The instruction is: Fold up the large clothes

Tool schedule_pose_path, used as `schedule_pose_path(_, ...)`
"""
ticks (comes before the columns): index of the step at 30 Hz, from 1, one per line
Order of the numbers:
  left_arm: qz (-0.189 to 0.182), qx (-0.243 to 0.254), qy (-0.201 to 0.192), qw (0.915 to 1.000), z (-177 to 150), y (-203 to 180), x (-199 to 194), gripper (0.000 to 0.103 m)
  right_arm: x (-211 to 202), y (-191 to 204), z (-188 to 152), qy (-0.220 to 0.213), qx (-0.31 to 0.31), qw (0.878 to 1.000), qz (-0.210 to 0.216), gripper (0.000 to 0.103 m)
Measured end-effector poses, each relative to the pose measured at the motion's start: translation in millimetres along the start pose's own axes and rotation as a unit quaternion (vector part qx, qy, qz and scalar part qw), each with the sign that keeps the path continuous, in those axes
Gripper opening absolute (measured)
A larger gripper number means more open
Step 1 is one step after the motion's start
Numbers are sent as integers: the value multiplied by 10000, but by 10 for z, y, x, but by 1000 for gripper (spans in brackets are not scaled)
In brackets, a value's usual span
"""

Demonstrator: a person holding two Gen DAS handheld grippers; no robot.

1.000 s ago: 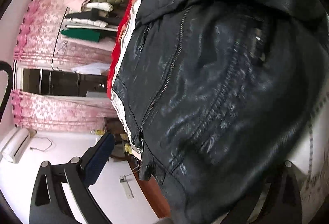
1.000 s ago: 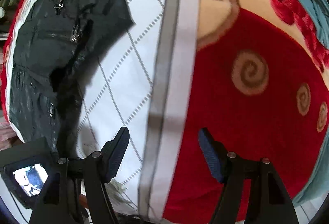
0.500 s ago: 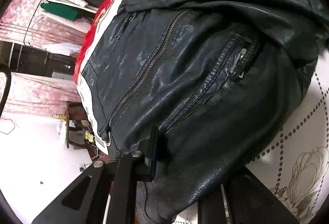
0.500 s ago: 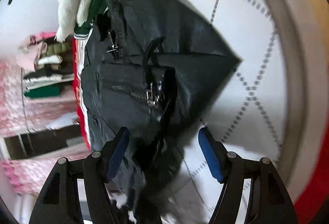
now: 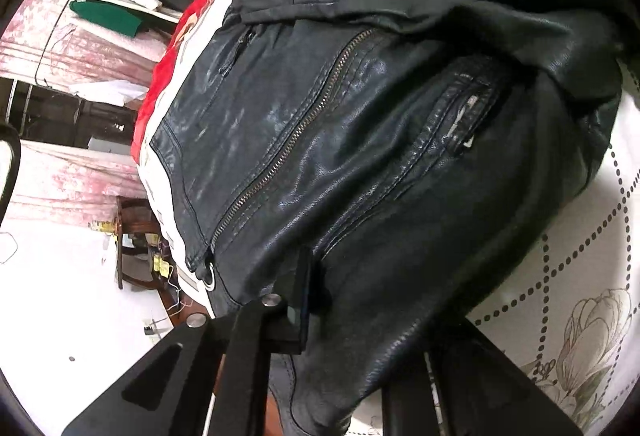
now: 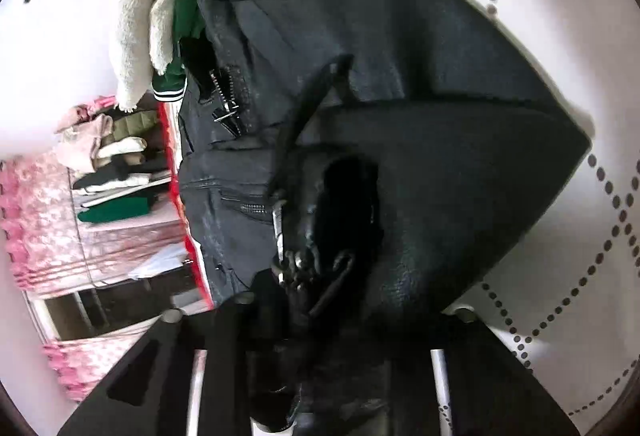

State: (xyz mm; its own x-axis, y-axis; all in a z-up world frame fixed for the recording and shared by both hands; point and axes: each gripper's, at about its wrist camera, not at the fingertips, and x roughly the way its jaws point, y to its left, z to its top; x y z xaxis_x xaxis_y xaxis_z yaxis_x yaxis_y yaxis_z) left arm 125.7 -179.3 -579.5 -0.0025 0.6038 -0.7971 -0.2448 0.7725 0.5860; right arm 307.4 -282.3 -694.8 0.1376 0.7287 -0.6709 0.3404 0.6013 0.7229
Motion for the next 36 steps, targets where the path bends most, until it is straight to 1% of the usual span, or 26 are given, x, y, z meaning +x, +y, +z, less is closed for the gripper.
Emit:
schedule_pose_path(2,-43,19,-36,10000,7,35,-41,8,-20,250,-37,-129,-494,9974,-509,17)
schedule_pose_path(3,-59,45,-53,10000,15,56,-56,8,-49,320,-49,-173,-625,9958,-640,16)
schedule_pose_path(5,-160,40,-74,9998,37,134,-97,7,-77,609,-94,-275,-1008,9892,-1029,14)
schedule_pose_path(6,-209,59,-78,9997,48,168,-114,7,-108,694,-106,-295,-1100,9872,-1114,14)
schedule_pose_path(9,-372,63,-156,9992,85,325,-202,6,-225,1020,-206,-354,-1618,9743,-1526,13)
schedule_pose_path(10,-466,33,-185,9987,106,412,-239,6,-280,1073,-241,-363,-1743,9709,-1605,12)
schedule_pose_path(13,-720,-41,-204,9972,164,615,-291,5,-321,1434,-314,-358,-2133,9584,-1864,12)
schedule_pose_path(15,-993,-123,-184,9948,234,824,-319,5,-327,1617,-338,-324,-2267,9532,-1974,12)
schedule_pose_path(18,-1271,-199,-209,9915,372,1118,-343,5,-348,1946,-377,-257,-2426,9445,-2201,12)
schedule_pose_path(22,-1755,-309,-126,9839,581,1493,-260,5,-299,2360,-404,-239,-2533,9355,-2449,12)
schedule_pose_path(26,-2187,-396,-66,9750,795,1861,-95,5,-117,2758,-383,-216,-2523,9304,-2649,12)
schedule_pose_path(30,-2442,-425,-69,9688,979,2149,81,5,155,3148,-360,-188,-2543,9233,-2871,12)
schedule_pose_path(33,-2598,-491,4,9644,1108,2336,284,5,406,3389,-346,-111,-2586,9172,-3028,12)
schedule_pose_path(36,-2775,-625,177,9585,1223,2473,551,5,785,3620,-317,68,-2678,9075,-3235,12)
